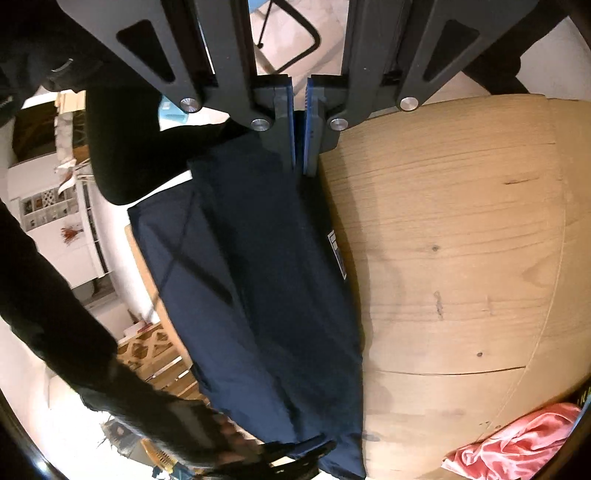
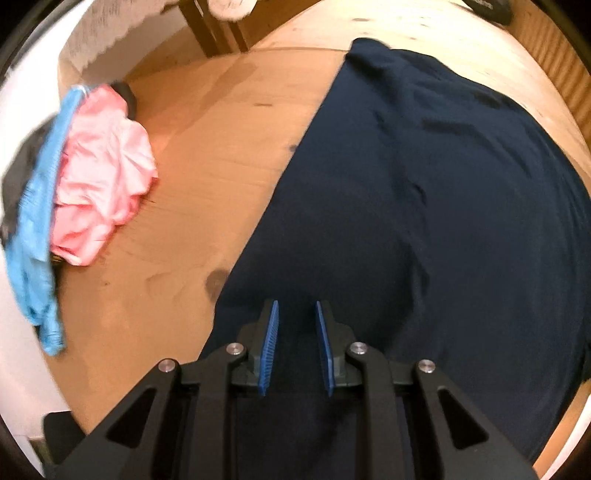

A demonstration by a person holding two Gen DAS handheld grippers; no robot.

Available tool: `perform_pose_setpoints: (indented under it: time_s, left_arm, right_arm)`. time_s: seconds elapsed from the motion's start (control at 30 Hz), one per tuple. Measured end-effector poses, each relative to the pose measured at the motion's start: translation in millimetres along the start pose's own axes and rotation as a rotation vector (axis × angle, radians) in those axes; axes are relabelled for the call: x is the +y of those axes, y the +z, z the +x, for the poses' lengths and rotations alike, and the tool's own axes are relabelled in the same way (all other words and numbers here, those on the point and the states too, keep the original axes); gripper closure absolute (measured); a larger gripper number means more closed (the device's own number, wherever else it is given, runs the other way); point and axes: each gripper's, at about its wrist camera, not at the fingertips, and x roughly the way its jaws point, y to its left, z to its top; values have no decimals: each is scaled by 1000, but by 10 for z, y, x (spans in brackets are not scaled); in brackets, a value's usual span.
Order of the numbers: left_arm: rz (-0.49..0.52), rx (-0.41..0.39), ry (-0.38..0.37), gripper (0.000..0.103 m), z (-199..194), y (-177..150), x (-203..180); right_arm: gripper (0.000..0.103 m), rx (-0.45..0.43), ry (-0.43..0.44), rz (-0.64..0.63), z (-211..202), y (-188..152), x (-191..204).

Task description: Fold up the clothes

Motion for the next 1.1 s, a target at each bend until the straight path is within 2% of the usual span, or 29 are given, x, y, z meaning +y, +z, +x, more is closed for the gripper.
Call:
perform_pose_setpoints:
  time_s: [0.1, 0.2, 0.27, 0.3, 0.37, 0.5, 0.57, 0.63, 0.7, 0.77, 0.83, 0.97, 1.1]
  left_arm:
    - [20, -13, -50, 100, -132, -41, -40]
    - [105, -4, 3, 100, -164, -141, -128]
    - [63, 13, 36, 100, -129, -123, 8]
    - [21, 15, 27, 99, -137, -94, 90]
    - [-10, 6, 47, 99, -214, -49, 175]
    - [56, 7, 78, 98, -430, -97, 104]
    - [69, 16, 83, 98, -465, -89, 45]
    - [129, 23, 95, 98, -464, -50, -73]
    - [201, 19, 108, 98, -366, 48, -199]
    - [231, 11, 84, 98, -234, 182, -299]
    - [253, 20, 78, 98, -49, 288, -380]
    - [298, 79, 121, 98, 278, 304, -391]
    - [319, 100, 140, 95, 348, 236, -378]
  right_arm:
    - [82, 10, -33, -23, 89, 84, 71]
    - [83, -8, -51, -18, 89, 101, 99]
    - [81, -8, -93, -67, 101, 95, 195]
    - [80, -3, -94, -83, 87, 84, 225]
    - [80, -7, -45, -77, -26, 36, 220]
    - [80, -112, 88, -13, -695, -471, -8]
    - [80, -98, 54, -22, -873, -934, -127]
    - [80, -68, -3, -24, -976, -1405, -273]
    - [80, -15, -64, 11, -941, -1855, -501]
    - [80, 47, -86, 80, -816, -2208, -716]
    - [79, 57, -76, 131, -767, -2416, -840]
    - [77, 38, -80, 172, -826, -2613, -939]
    - [77, 81, -125, 103, -842, -2632, -865]
